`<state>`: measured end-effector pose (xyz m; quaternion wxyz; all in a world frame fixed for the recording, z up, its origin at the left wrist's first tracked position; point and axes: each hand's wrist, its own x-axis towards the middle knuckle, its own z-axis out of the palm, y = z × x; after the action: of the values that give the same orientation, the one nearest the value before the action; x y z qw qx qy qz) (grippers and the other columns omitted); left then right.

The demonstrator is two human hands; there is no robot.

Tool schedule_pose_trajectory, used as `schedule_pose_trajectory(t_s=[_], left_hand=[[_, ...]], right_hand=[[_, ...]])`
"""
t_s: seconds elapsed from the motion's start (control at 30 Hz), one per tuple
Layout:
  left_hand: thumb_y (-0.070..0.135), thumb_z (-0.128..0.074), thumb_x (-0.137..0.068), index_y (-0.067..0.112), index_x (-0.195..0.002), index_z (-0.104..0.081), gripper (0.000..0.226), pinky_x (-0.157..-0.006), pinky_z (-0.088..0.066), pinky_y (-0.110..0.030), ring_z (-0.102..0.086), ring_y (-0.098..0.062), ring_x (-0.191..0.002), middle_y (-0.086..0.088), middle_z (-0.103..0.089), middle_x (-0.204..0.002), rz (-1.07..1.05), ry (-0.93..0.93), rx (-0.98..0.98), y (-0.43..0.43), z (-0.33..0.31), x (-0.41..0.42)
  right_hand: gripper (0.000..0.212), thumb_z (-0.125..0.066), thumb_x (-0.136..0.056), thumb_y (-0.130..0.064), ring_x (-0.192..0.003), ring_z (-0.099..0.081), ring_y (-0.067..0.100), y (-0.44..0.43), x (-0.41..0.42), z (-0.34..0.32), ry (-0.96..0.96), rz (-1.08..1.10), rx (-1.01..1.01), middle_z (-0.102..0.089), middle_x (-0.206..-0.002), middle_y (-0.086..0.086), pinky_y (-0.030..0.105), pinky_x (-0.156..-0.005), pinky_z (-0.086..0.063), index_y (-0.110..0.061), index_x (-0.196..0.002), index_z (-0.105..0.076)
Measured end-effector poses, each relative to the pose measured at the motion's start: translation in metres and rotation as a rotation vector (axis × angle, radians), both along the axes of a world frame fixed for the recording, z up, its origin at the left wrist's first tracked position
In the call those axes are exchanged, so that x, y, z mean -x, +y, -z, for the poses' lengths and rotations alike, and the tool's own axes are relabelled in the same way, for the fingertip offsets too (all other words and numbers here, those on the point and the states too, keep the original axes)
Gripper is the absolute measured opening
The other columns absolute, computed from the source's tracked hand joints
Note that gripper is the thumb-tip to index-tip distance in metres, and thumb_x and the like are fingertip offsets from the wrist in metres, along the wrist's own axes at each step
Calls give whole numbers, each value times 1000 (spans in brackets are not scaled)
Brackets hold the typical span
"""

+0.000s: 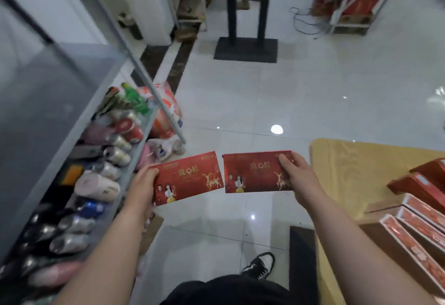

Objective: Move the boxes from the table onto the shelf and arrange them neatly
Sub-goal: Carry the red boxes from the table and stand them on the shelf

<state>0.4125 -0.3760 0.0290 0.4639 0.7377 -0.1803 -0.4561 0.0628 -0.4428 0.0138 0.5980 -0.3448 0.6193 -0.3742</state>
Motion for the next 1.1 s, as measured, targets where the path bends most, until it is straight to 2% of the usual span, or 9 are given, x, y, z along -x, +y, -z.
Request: schedule_pose_trajectory(t_s=[0.1,0.2,0.3,0.4,0.47,0.57,0.8,0.9,1.1], left_hand=[[20,-49,-91,20,-89,-70,22,-69,-52,-41,-64,-29,-75,-14,-68,-87,-110,39,8,53,-1,-47],[27,-52,-83,24,-83,-73,21,-70,-50,-41,-63,-29,-76,-13,-69,-87,-202,55,16,114,-6,-93],[35,-54,-77,28,-86,-73,22,-77,-52,-46,-66,-28,-83,-12,-71,-92,-298,52,25,181,-8,-131],[23,-47,-93,22,-87,-69,22,-67,-55,-43,-69,-26,-72,-1,-71,-75,-398,79,35,241,-9,-155],[23,-45,-96,22,-91,-67,23,-59,-55,-38,-71,-25,-70,-6,-72,-81,-445,70,35,281,-9,-163],[28,-47,-94,27,-90,-73,26,-75,-57,-45,-70,-29,-88,-11,-73,-95,-605,28,44,343,-13,-165],[29,-48,-96,28,-91,-68,20,-72,-59,-51,-70,-29,-78,-11,-71,-92,-1096,10,50,484,-45,-115],[24,-44,-97,28,-91,-68,25,-54,-57,-37,-71,-21,-66,-5,-71,-81,-1239,-49,94,546,-70,-92],[25,-43,-97,26,-94,-69,26,-68,-53,-34,-67,-20,-78,-9,-70,-95,-1438,-233,190,665,-131,-75]], right_hand=[[12,-62,-97,-28,-87,-72,21,14,-58,-5,30,-134,12,-74,-106,9,39,-76,-58,-21,-106,-68],[16,-63,-97,-28,-88,-72,22,38,-116,-11,62,-253,10,-73,-107,10,42,-79,-59,-19,-110,-68],[19,-61,-97,-29,-87,-71,19,66,-172,-16,78,-382,12,-74,-105,8,37,-71,-58,-19,-111,-69],[23,-59,-98,-31,-87,-71,20,93,-223,-19,61,-516,10,-74,-104,8,33,-66,-55,-17,-113,-69],[24,-59,-98,-31,-89,-72,22,109,-254,-22,58,-600,8,-74,-105,8,34,-67,-55,-16,-114,-68],[23,-59,-98,-31,-87,-72,20,135,-295,-24,56,-740,8,-75,-105,7,35,-67,-54,-17,-114,-68],[16,-59,-98,-29,-82,-69,19,214,-374,-46,-13,-1129,76,-74,-100,5,36,-72,-55,-20,-108,-68],[14,-60,-98,-31,-80,-68,18,267,-403,-62,-69,-1287,102,-72,-99,6,37,-69,-57,-21,-105,-67],[16,-58,-100,-31,-72,-68,7,388,-453,-130,-227,-1476,242,-72,-90,-3,23,-60,-51,-20,-110,-64]])
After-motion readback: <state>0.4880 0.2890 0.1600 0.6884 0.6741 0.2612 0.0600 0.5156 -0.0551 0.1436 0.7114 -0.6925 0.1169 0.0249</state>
